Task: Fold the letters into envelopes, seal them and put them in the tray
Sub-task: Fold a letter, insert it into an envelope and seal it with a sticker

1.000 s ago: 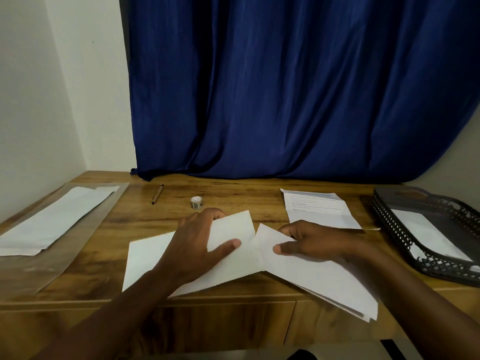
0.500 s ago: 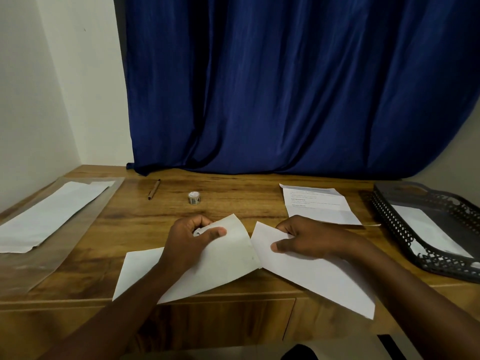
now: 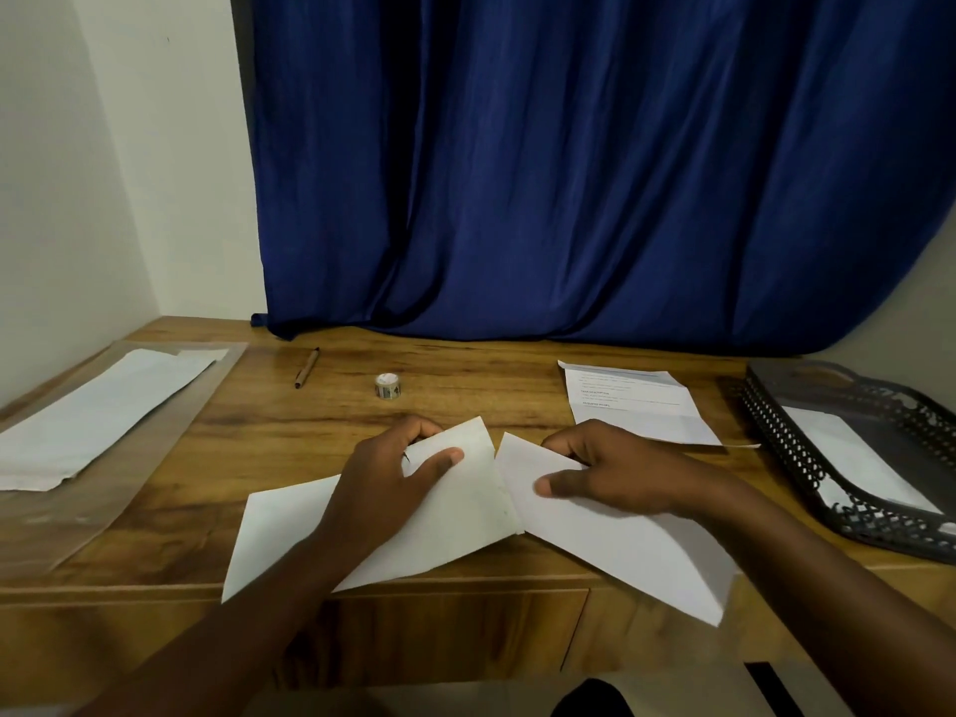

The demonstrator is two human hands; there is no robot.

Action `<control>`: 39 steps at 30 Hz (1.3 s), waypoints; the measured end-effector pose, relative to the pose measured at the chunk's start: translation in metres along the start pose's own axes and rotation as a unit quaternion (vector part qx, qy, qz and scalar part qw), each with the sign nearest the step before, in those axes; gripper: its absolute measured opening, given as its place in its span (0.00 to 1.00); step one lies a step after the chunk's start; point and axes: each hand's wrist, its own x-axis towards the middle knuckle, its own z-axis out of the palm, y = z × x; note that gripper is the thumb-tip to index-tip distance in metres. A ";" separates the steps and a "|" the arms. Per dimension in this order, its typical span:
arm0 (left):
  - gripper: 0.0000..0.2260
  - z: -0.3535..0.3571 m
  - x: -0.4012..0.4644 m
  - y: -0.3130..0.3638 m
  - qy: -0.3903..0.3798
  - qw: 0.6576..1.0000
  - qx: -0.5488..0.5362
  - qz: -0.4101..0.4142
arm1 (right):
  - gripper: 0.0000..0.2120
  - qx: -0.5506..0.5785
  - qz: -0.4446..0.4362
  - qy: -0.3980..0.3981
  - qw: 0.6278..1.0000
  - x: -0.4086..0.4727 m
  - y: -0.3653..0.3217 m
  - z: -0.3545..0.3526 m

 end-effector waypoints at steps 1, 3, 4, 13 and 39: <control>0.05 0.000 -0.001 0.000 -0.003 1.000 -0.007 0.008 | 0.06 0.011 0.007 0.002 1.000 0.000 -0.001 0.001; 0.05 0.000 -0.002 0.001 -0.002 0.999 -0.024 0.040 | 0.08 -0.002 0.033 0.014 0.999 0.002 -0.001 0.004; 0.04 0.000 -0.001 0.001 0.002 0.998 -0.029 0.058 | 0.09 -0.016 0.049 0.021 0.998 0.003 -0.002 0.006; 0.08 0.003 0.001 -0.002 0.017 0.996 -0.039 0.080 | 0.06 -0.014 0.024 -0.004 1.000 0.005 -0.008 0.010; 0.13 0.004 0.001 0.009 0.023 0.993 -0.024 0.110 | 0.19 -0.031 0.045 0.031 0.998 0.015 -0.004 0.018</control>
